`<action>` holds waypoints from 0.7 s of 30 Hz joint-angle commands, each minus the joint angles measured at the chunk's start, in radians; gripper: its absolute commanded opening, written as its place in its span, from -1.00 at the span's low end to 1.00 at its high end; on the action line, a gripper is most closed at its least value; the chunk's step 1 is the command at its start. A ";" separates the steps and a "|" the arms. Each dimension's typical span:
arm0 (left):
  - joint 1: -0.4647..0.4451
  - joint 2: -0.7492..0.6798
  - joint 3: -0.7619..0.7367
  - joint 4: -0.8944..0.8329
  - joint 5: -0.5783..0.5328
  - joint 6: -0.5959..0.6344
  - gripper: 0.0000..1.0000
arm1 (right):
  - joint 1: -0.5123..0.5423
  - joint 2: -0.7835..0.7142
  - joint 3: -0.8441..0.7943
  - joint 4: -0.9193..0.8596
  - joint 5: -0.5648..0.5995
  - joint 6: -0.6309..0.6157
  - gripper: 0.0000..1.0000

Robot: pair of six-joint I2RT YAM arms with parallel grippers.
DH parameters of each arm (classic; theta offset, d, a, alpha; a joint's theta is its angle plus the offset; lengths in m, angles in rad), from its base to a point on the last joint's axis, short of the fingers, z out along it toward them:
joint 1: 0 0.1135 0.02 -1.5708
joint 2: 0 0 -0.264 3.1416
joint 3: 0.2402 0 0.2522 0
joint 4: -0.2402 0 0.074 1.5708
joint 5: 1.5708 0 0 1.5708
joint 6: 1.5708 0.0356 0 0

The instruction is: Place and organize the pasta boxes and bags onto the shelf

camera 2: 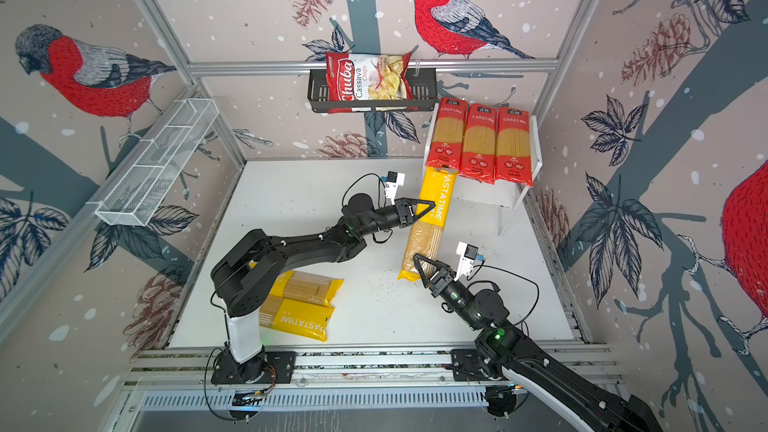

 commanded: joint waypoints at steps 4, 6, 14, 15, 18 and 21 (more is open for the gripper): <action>0.005 0.052 0.111 -0.025 -0.004 0.025 -1.00 | 0.003 -0.015 -0.072 0.068 0.059 0.006 0.22; 0.013 0.073 0.168 -0.072 0.005 0.045 -1.00 | 0.002 -0.020 -0.071 0.069 0.085 0.005 0.23; 0.036 0.163 0.233 0.005 -0.019 -0.041 -1.00 | -0.005 -0.050 -0.088 0.055 0.168 0.061 0.29; 0.041 0.166 0.232 0.029 -0.024 -0.053 -1.00 | -0.005 -0.057 -0.095 0.054 0.176 0.072 0.30; 0.045 0.167 0.236 0.059 -0.056 -0.069 -1.00 | -0.010 -0.081 -0.116 0.052 0.197 0.104 0.34; 0.034 0.173 0.231 0.092 -0.087 -0.090 -1.00 | -0.022 -0.083 -0.116 0.051 0.210 0.119 0.35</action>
